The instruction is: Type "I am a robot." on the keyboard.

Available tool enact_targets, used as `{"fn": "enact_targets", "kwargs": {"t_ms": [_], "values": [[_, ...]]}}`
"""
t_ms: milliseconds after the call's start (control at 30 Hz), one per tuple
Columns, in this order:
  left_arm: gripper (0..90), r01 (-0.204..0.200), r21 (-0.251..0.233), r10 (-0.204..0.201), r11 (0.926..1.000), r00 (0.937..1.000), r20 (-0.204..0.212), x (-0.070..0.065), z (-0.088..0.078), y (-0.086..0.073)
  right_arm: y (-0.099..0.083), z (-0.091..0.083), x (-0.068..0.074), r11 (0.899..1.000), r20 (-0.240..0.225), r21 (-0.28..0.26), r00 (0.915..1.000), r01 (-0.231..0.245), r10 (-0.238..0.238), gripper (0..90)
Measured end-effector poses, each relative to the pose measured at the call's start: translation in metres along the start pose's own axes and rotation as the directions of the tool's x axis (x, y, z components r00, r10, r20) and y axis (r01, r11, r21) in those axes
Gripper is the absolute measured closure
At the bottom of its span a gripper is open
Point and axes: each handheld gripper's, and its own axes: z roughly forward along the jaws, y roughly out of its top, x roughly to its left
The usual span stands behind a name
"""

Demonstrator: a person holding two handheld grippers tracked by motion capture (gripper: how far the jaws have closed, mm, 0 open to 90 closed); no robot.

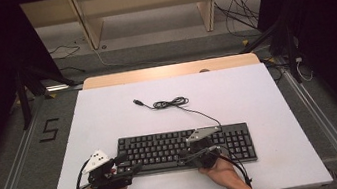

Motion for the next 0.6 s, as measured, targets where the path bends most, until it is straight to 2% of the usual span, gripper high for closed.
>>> {"fn": "enact_targets", "kwargs": {"t_ms": [100, 133, 333, 400, 467, 500, 533, 600], "values": [[27.8, 0.002, -0.004, -0.002, 1.0000, 1.0000, -0.001, 0.000, 0.000, 0.000, 0.000, -0.001, -0.001, 1.000, -0.007, -0.006, 0.9999, -0.009, 0.009, 89.3], [27.8, 0.002, -0.004, -0.002, 1.0000, 1.0000, -0.001, 0.000, 0.000, 0.000, 0.001, -0.004, -0.002, 1.000, -0.025, -0.020, 0.9994, -0.023, 0.022, 88.4], [27.8, 0.000, -0.008, 0.000, 1.0000, 1.0000, -0.002, 0.000, -0.001, 0.001, 0.002, -0.010, -0.004, 0.998, -0.031, -0.054, 0.9991, -0.030, 0.028, 82.9], [27.8, -0.001, -0.008, 0.001, 1.0000, 1.0000, -0.003, 0.000, -0.001, 0.001, 0.002, -0.015, -0.006, 0.996, -0.042, -0.077, 0.9985, -0.037, 0.034, 73.8], [27.7, 0.000, -0.009, 0.000, 1.0000, 1.0000, -0.003, 0.001, -0.001, 0.001, 0.003, -0.018, -0.007, 0.996, -0.043, -0.086, 0.9984, -0.040, 0.036, 71.1], [27.7, -0.001, -0.009, 0.001, 1.0000, 1.0000, -0.003, 0.001, -0.002, 0.001, 0.003, -0.024, -0.010, 0.994, -0.051, -0.102, 0.9979, -0.045, 0.040, 64.1], [27.7, -0.001, -0.009, 0.001, 1.0000, 1.0000, -0.003, 0.001, -0.002, 0.001, 0.003, -0.024, -0.010, 0.994, -0.051, -0.102, 0.9979, -0.045, 0.040, 64.1], [27.7, -0.001, -0.010, 0.001, 0.9999, 1.0000, -0.004, 0.001, -0.002, 0.001, 0.003, -0.031, -0.013, 0.991, -0.045, -0.118, 0.9977, -0.055, 0.050, 57.7]]}}
